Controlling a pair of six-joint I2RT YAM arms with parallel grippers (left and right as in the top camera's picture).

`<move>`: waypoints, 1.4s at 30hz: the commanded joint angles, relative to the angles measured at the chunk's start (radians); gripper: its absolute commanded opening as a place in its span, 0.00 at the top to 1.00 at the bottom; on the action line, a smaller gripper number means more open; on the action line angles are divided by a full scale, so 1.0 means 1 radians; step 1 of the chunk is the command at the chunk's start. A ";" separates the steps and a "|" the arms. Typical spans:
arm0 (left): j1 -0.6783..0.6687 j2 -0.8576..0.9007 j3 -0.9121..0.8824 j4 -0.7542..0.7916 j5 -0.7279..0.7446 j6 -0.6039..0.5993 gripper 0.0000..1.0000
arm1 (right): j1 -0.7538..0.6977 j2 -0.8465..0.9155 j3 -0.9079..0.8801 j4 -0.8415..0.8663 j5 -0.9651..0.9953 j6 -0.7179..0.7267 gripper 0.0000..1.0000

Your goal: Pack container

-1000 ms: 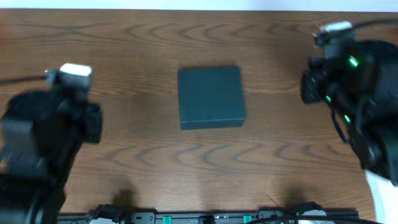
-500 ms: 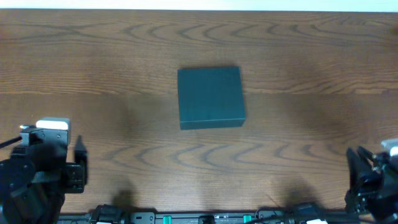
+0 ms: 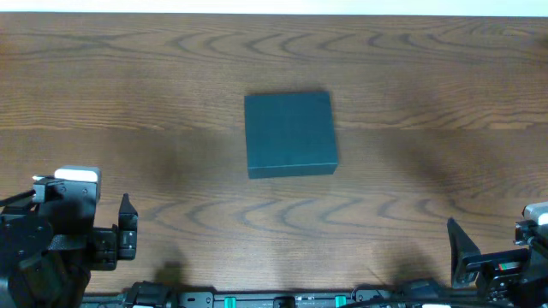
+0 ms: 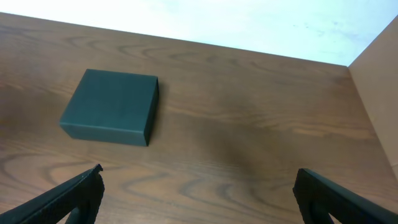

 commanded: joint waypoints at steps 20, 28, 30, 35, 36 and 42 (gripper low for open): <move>0.005 0.005 -0.004 0.000 -0.012 0.002 0.02 | -0.048 -0.019 -0.011 0.001 0.057 0.005 0.01; 0.005 0.005 -0.004 0.000 -0.012 0.002 0.01 | -0.177 -0.182 -0.404 0.400 -0.030 0.040 0.01; 0.005 0.005 -0.004 0.000 -0.012 0.002 0.02 | -0.191 -0.232 -0.545 0.523 -0.063 0.040 0.01; 0.005 0.005 -0.004 0.000 -0.012 0.002 0.02 | -0.197 -0.341 -0.888 0.696 -0.087 0.103 0.01; 0.005 0.005 -0.004 0.000 -0.012 0.002 0.01 | -0.197 -0.357 -0.936 0.712 -0.088 0.116 0.01; 0.005 0.005 -0.004 0.000 -0.012 0.002 0.01 | -0.196 -0.452 -1.164 0.794 -0.087 0.156 0.01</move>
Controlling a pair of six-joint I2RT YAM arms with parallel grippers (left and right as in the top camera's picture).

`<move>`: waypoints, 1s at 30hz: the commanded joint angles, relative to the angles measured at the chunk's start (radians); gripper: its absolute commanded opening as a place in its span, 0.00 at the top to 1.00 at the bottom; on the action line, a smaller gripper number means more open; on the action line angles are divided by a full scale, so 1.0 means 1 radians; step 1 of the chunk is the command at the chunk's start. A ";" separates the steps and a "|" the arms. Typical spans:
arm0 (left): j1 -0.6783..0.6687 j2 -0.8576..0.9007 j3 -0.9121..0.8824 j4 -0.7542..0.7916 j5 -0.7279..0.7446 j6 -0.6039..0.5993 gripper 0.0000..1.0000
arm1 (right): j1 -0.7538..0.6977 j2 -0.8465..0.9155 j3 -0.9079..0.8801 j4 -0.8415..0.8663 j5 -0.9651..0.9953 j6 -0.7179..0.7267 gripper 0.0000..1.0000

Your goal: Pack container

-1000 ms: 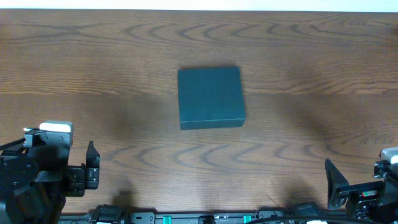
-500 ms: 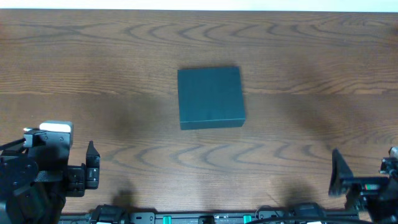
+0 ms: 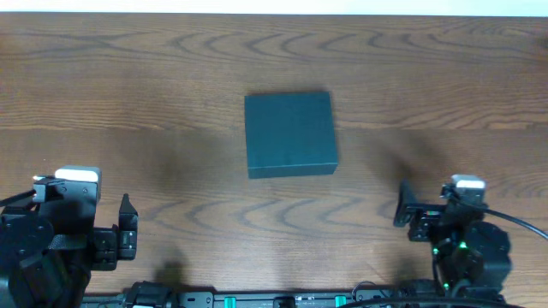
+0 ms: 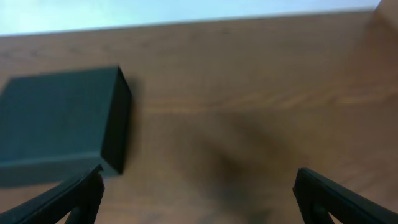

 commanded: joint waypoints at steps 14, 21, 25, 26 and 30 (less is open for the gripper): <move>0.005 0.005 -0.002 0.000 -0.012 0.002 0.02 | -0.008 -0.168 -0.289 0.093 -0.006 0.042 0.01; 0.005 0.005 -0.002 0.000 -0.012 0.002 0.01 | -0.008 -0.197 -0.375 0.138 -0.006 0.042 0.01; 0.005 0.005 -0.002 0.000 -0.012 0.002 0.02 | -0.008 -0.211 -0.413 0.167 -0.006 0.042 0.01; 0.005 0.005 -0.002 0.000 -0.012 0.002 0.02 | -0.008 -0.215 -0.423 0.176 -0.006 0.042 0.01; 0.005 0.005 -0.002 0.000 -0.012 0.002 0.02 | -0.008 -0.233 -0.439 0.198 -0.006 0.042 0.01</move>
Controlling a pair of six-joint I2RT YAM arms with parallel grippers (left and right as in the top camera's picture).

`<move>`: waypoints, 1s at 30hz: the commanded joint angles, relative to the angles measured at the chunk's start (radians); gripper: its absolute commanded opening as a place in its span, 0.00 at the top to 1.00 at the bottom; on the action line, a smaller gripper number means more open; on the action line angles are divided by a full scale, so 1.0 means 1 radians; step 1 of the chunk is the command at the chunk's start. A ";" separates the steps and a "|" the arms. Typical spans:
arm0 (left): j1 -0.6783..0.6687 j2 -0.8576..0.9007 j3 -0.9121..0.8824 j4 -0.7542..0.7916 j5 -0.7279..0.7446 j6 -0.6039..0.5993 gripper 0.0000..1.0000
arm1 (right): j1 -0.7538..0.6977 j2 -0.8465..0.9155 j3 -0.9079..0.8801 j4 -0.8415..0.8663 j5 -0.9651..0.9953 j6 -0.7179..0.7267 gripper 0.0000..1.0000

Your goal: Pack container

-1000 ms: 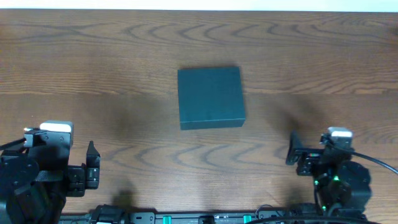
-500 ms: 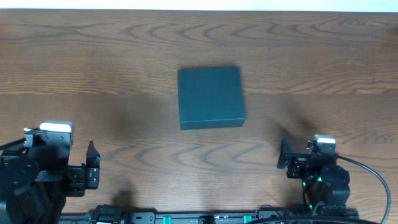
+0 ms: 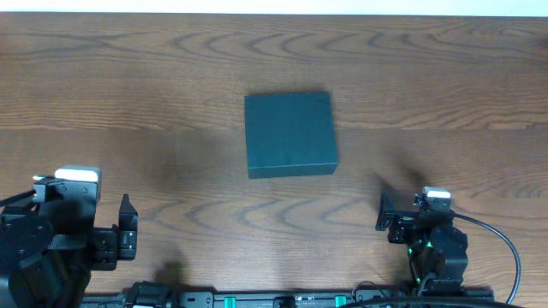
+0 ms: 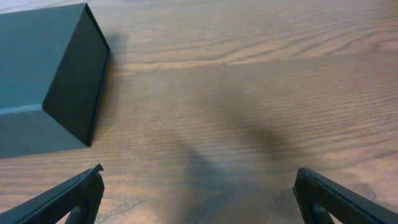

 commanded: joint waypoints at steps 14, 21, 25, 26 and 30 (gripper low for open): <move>0.005 0.005 -0.002 0.000 -0.012 0.002 0.02 | -0.007 -0.069 -0.010 0.012 -0.003 0.018 0.01; 0.005 0.005 -0.002 0.000 -0.012 0.002 0.01 | -0.007 -0.069 -0.010 0.011 -0.003 0.018 0.01; 0.005 0.005 -0.002 0.000 -0.012 0.002 0.02 | -0.007 -0.069 -0.010 0.011 -0.003 0.018 0.01; 0.005 0.005 -0.002 0.000 -0.012 0.002 0.02 | -0.007 -0.069 -0.010 0.011 -0.003 0.018 0.01; 0.005 0.005 -0.002 0.000 -0.012 0.002 0.02 | -0.007 -0.069 -0.010 0.011 -0.003 0.018 0.01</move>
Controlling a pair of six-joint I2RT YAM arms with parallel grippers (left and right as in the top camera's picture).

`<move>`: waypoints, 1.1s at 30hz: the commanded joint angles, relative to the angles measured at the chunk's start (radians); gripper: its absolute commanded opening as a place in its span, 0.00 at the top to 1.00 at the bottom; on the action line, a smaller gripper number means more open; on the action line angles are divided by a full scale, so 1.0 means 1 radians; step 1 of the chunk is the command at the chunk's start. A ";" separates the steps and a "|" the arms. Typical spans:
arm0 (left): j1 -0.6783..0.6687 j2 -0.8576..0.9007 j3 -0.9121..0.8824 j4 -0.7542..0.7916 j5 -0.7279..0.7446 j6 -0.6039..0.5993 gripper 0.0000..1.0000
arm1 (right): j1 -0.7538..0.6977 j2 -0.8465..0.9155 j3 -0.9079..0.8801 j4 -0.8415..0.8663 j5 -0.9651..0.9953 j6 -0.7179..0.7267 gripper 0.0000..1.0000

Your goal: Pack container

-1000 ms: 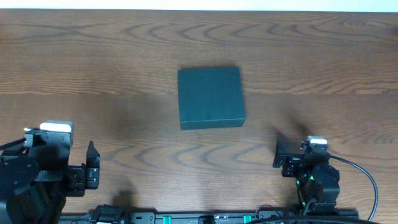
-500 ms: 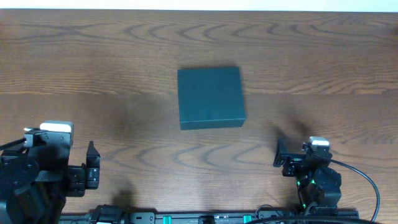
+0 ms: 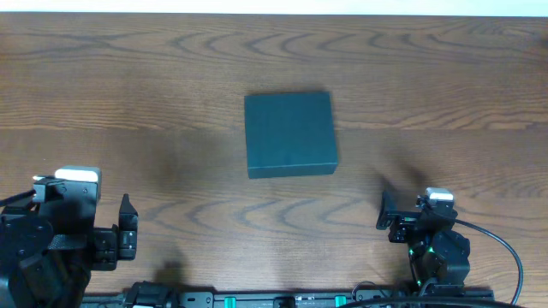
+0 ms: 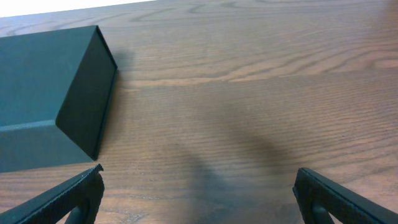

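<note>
A dark teal closed box (image 3: 289,133) sits at the middle of the wooden table (image 3: 171,103). In the right wrist view the box (image 4: 43,81) lies ahead and to the left, with one side wall facing me. My right gripper (image 3: 432,216) hangs low over the table, right of and nearer than the box. It is open (image 4: 199,177) with only bare wood between its fingers. My left gripper (image 3: 81,214) rests at the near left corner, far from the box, open and holding nothing.
The table's far edge (image 3: 274,12) meets a pale wall. Cables and arm bases (image 3: 282,299) line the near edge. No other objects show on the wood.
My right gripper has shifted very slightly to the right, so the box sits a little further in from the wrist view's left edge. The box and left arm are unmoved.
My right gripper first rested open at the near right corner, far from the box. Then it stood further left and forward, nearer the box. Then it hung lower and closer still, where it stays now. The box and the left arm never moved.
</note>
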 commanded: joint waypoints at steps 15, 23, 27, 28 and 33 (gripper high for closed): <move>0.006 -0.054 -0.035 0.086 0.035 -0.010 0.02 | -0.007 -0.009 -0.009 0.004 0.000 0.018 0.01; 0.060 -0.248 -0.359 0.457 0.117 -0.123 0.02 | -0.007 -0.009 -0.009 0.004 0.000 0.018 0.01; 0.090 -0.346 -0.537 0.592 0.117 -0.138 0.02 | -0.007 -0.009 -0.009 0.004 0.000 0.018 0.01; 0.097 -0.369 -0.576 0.621 0.118 -0.138 0.02 | -0.007 -0.009 -0.009 0.004 0.000 0.018 0.01; 0.143 -0.475 -0.794 0.780 0.126 -0.146 0.02 | -0.007 -0.009 -0.009 0.004 0.000 0.018 0.01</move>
